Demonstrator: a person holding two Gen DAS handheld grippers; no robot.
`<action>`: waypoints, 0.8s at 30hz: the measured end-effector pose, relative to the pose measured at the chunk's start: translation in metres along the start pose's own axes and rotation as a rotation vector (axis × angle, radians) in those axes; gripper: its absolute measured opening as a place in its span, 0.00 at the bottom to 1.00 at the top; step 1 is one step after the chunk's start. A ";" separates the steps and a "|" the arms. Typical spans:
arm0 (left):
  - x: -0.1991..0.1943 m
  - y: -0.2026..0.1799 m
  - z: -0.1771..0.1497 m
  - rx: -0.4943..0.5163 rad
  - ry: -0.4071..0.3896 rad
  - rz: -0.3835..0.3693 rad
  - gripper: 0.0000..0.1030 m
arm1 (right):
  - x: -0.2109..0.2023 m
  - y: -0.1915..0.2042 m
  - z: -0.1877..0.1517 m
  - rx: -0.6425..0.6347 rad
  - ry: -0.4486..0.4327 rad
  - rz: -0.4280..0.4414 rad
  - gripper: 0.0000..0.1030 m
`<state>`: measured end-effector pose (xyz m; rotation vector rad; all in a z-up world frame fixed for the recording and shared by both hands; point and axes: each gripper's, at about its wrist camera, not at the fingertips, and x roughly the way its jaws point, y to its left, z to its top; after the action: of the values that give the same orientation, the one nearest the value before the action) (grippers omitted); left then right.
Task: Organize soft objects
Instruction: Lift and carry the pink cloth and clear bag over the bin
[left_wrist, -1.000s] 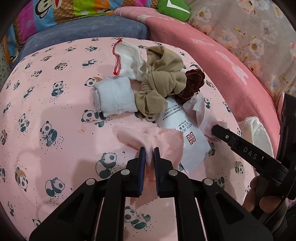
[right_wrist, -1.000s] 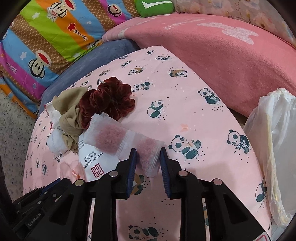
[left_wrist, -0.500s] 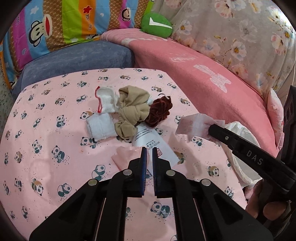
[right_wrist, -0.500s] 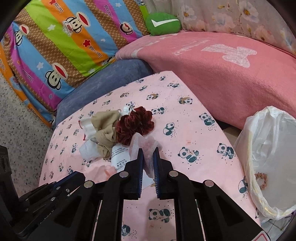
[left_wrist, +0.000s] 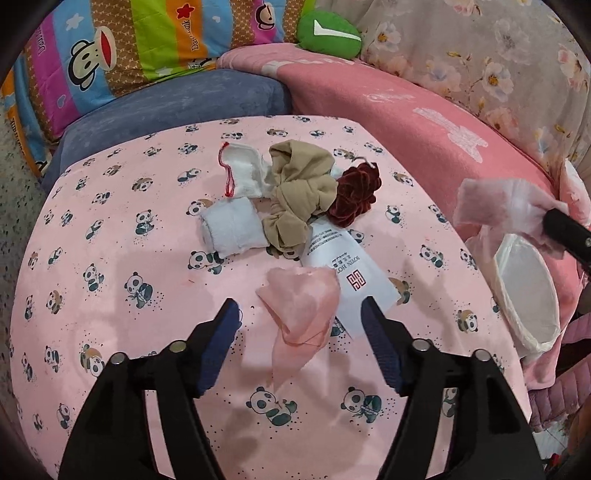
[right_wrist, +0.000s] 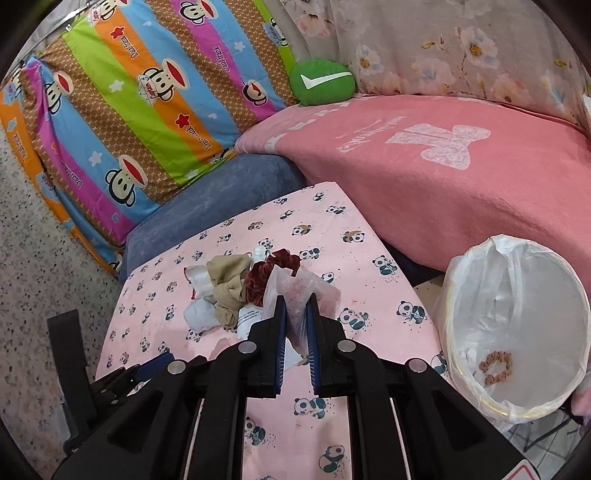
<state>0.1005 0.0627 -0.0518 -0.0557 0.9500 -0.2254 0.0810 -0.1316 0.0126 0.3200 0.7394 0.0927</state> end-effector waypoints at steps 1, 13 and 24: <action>0.004 0.001 0.000 -0.005 0.009 0.018 0.75 | -0.001 0.000 -0.001 0.002 0.000 0.002 0.11; 0.042 0.012 -0.011 -0.077 0.120 -0.024 0.34 | 0.006 0.000 -0.007 0.004 0.024 0.006 0.11; -0.009 -0.002 0.001 -0.049 0.031 -0.044 0.04 | -0.008 0.005 -0.008 -0.007 -0.001 0.031 0.11</action>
<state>0.0957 0.0627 -0.0441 -0.1182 0.9858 -0.2441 0.0705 -0.1268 0.0137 0.3247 0.7327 0.1240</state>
